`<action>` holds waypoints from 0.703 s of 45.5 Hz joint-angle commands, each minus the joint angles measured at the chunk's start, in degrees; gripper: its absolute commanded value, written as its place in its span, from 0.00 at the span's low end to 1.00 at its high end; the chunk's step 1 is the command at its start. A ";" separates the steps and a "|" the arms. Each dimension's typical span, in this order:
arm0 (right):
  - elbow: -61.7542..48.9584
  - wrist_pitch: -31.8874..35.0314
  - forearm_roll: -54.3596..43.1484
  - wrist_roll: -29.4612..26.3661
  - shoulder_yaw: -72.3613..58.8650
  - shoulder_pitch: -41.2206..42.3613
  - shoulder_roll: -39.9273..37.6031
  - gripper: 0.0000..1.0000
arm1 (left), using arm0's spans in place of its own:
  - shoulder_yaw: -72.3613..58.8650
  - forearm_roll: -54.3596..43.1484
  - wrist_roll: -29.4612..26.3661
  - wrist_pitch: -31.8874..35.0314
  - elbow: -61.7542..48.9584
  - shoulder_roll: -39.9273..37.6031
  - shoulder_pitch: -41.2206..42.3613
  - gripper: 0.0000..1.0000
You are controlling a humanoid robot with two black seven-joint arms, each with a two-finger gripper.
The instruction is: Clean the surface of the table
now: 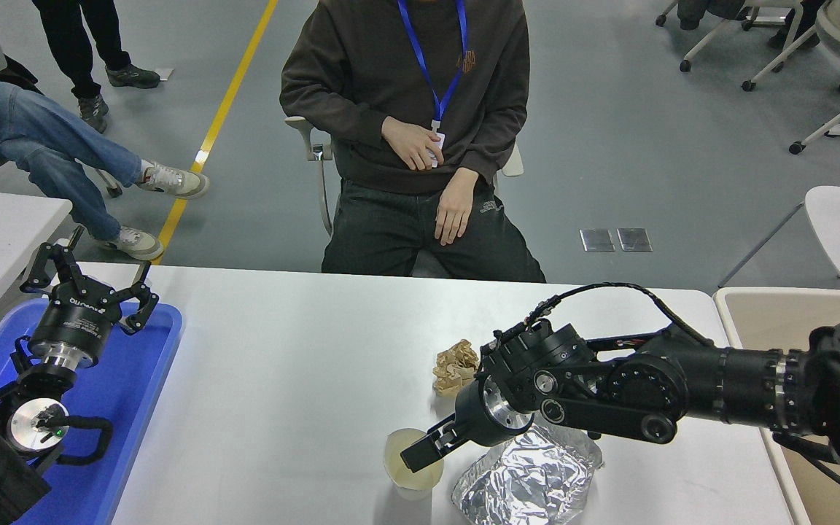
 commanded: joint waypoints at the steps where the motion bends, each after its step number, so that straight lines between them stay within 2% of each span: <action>1: -0.10 -0.29 -0.71 0.06 -0.12 -0.52 -0.05 0.76 | 0.00 0.00 0.00 0.05 0.00 0.00 0.00 1.00; 3: -0.10 -0.29 -0.63 0.06 -0.03 -0.52 -0.05 0.67 | 0.00 0.00 0.00 -0.03 0.00 0.00 0.00 1.00; 6: -0.19 -0.46 -0.54 -0.03 -0.03 -0.43 0.04 0.34 | 0.00 0.00 0.00 -0.03 0.00 0.00 0.00 1.00; 8: -0.36 -0.55 -0.45 -0.03 -0.12 -0.43 0.04 0.31 | 0.00 0.00 0.00 0.05 0.00 0.00 0.00 1.00; 11: -0.71 -0.55 -0.19 -0.03 -0.21 -0.25 -0.05 0.10 | 0.00 0.00 0.00 -0.03 0.00 0.00 0.00 1.00; 14: -0.62 -0.46 -0.01 -0.03 -0.21 -0.17 -0.31 0.00 | 0.00 0.00 0.00 -0.03 0.00 0.00 0.00 1.00; 32: 0.34 -0.20 0.52 0.06 0.23 3.26 -1.63 0.00 | 0.00 0.00 0.00 -0.03 0.00 0.00 0.00 1.00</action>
